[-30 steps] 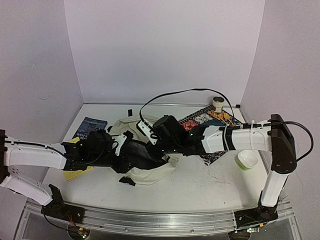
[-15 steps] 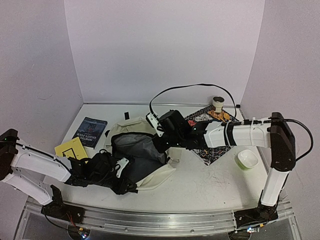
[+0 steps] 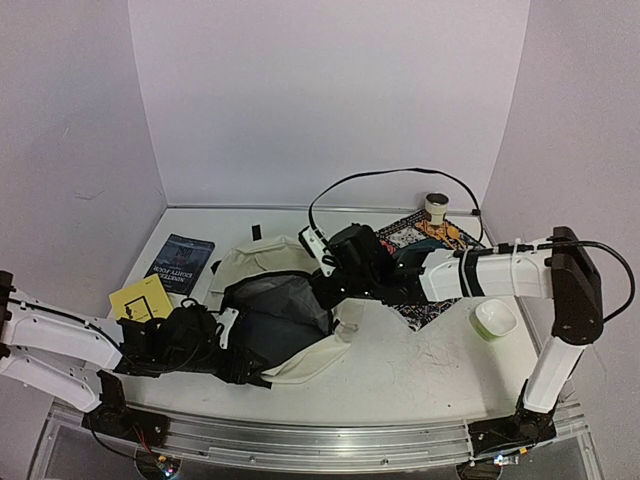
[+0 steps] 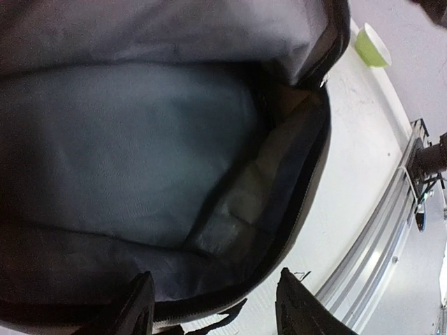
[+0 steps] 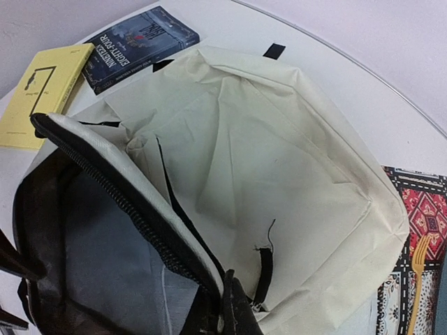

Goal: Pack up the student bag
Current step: Open the largest pocket of the student bag, then move the pen to the center of the board.

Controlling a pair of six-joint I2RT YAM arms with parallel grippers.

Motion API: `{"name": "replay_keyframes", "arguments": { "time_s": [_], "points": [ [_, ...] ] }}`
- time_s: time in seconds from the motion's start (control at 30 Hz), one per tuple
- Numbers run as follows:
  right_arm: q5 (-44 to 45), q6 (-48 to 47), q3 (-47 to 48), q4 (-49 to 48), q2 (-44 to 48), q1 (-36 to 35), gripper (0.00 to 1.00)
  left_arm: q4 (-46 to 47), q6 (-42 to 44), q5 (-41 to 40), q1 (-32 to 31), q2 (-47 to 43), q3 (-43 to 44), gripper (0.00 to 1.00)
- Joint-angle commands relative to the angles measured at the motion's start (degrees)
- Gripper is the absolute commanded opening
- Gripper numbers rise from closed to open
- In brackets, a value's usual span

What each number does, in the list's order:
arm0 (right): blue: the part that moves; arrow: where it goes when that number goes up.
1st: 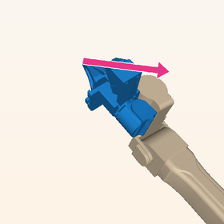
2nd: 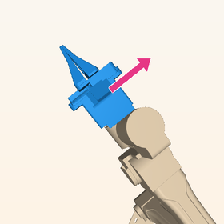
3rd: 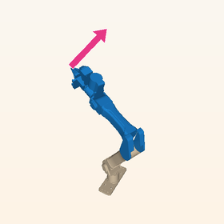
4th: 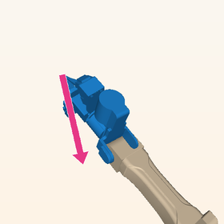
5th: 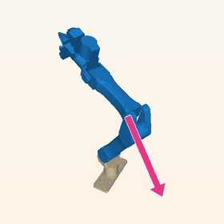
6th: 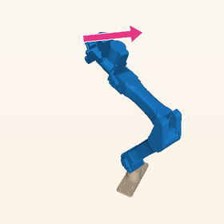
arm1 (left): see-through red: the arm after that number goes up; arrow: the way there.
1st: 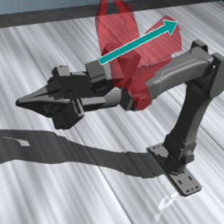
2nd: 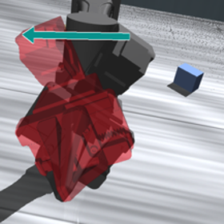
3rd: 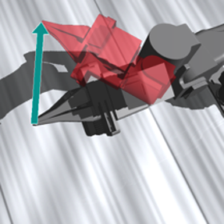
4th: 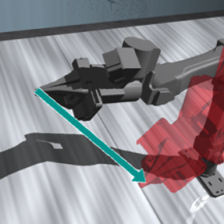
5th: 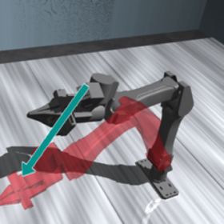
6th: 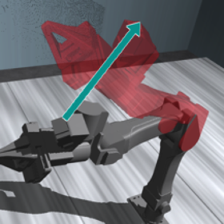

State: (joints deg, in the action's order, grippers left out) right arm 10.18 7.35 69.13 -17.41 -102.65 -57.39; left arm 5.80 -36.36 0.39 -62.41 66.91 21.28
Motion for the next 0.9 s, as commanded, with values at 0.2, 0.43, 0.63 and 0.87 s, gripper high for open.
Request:
{"name": "replay_keyframes", "arguments": {
  "time_s": [0.2,0.43,0.63,0.87],
  "points": [
    [-4.9,1.0,-2.8,-2.2,1.6,0.4,0.0,-23.9,-5.1,-25.6,1.7,-8.8,12.8,0.82],
    [-6.4,1.1,-4.1,-3.9,1.0,0.4,0.0,-33.4,-9.8,-30.5,13.5,-12.5,13.9,0.98],
    [-7.6,1.0,-5.2,-4.9,0.8,0.4,0.0,-35.8,-8.4,-29.4,25.0,-6.7,16.0,1.0],
    [-8.9,1.1,-6.9,-7.2,1.4,0.4,0.0,-39.0,-4.7,-30.7,31.5,4.5,22.7,1.0]
  ]
}}
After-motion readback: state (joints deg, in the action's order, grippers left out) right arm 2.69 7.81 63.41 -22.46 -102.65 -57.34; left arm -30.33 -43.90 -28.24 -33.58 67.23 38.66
